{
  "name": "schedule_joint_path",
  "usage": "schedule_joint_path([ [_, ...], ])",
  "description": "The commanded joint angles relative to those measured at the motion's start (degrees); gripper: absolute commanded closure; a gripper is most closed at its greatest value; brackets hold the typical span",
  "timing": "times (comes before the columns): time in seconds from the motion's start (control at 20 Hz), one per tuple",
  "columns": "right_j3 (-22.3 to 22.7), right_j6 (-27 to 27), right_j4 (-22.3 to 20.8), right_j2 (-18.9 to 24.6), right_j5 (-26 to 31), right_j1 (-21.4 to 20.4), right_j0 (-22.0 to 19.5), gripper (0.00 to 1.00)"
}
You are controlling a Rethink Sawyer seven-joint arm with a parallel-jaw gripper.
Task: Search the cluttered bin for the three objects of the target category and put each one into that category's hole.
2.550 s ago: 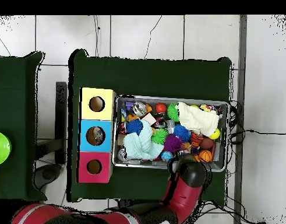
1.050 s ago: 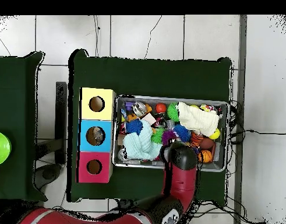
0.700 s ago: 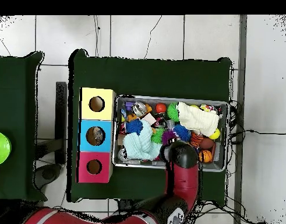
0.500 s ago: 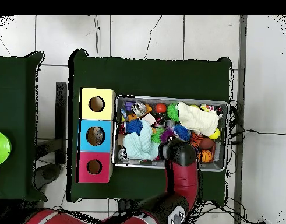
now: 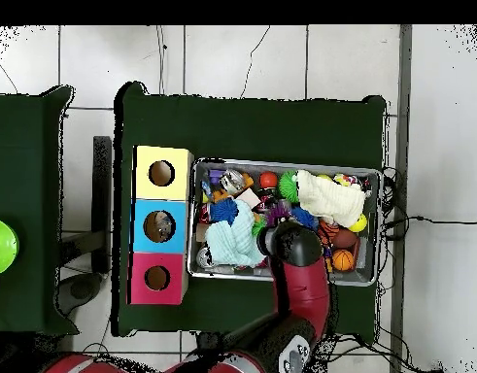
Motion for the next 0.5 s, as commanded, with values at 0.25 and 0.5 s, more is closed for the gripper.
schedule_joint_path([
  [0.25, -9.1, 29.0, -8.0, 8.7, 4.1, 0.0, 1.4, 0.00],
  [0.5, -11.7, 31.7, -11.3, 8.3, 5.6, 0.5, 0.4, 0.00],
])
